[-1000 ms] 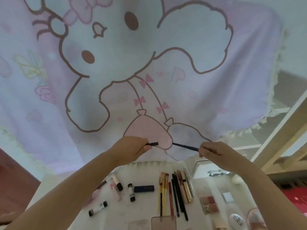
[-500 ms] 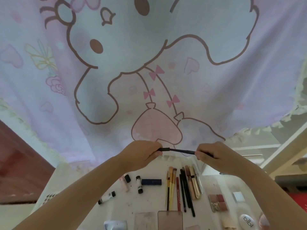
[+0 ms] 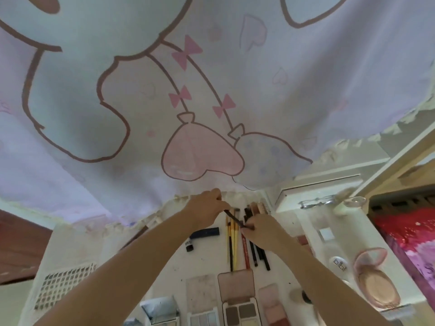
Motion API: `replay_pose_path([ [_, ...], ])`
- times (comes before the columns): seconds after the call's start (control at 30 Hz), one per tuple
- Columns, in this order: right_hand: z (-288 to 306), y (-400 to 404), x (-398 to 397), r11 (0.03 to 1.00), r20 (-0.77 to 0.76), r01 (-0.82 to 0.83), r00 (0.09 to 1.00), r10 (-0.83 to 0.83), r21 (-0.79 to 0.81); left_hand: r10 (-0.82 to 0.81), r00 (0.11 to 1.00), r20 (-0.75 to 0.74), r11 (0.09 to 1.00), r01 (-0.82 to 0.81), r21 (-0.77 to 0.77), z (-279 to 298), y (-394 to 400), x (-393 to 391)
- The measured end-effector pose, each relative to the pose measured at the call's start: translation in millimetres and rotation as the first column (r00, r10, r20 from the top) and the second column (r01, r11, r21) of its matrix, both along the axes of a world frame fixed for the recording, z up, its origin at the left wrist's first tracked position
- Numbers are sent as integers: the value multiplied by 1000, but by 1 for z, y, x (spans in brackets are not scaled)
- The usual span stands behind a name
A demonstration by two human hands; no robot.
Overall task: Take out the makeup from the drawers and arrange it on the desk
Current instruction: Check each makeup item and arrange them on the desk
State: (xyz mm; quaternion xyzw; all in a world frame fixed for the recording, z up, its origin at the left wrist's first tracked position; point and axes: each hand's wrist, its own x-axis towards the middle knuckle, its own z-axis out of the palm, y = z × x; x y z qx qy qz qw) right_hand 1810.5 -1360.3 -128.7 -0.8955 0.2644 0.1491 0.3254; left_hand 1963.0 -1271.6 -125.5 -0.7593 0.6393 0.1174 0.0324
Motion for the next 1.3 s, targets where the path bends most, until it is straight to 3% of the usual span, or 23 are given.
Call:
replay_pose_path([
  [0.13,-42,16,-3,973,-112,230,967,-227,17,-123,987,-105,981,136,137,-39,-26,-9],
  [0.27,-69,21,-10,948,-158,318,935,-317,-19,-192,967,-166,954,223,199,-72,-42,-13],
  [0.57,-100,26,-12,910,-244,414,881,-405,-14,-297,933,-203,913,340,225,-100,-69,-5],
  [0.87,-99,27,-18,893,-153,441,880,-449,-86,-373,919,-124,889,392,237,-103,-78,-8],
  [1.03,-86,11,-9,961,-95,257,959,-267,-104,-273,958,-84,953,281,111,-91,-51,14],
  [1.17,-72,0,20,990,-68,83,993,-91,-115,36,999,-1,990,-35,140,-78,-1,49],
  [1.3,-74,6,55,972,-68,-187,981,179,-141,329,940,93,917,-342,206,-65,61,66],
])
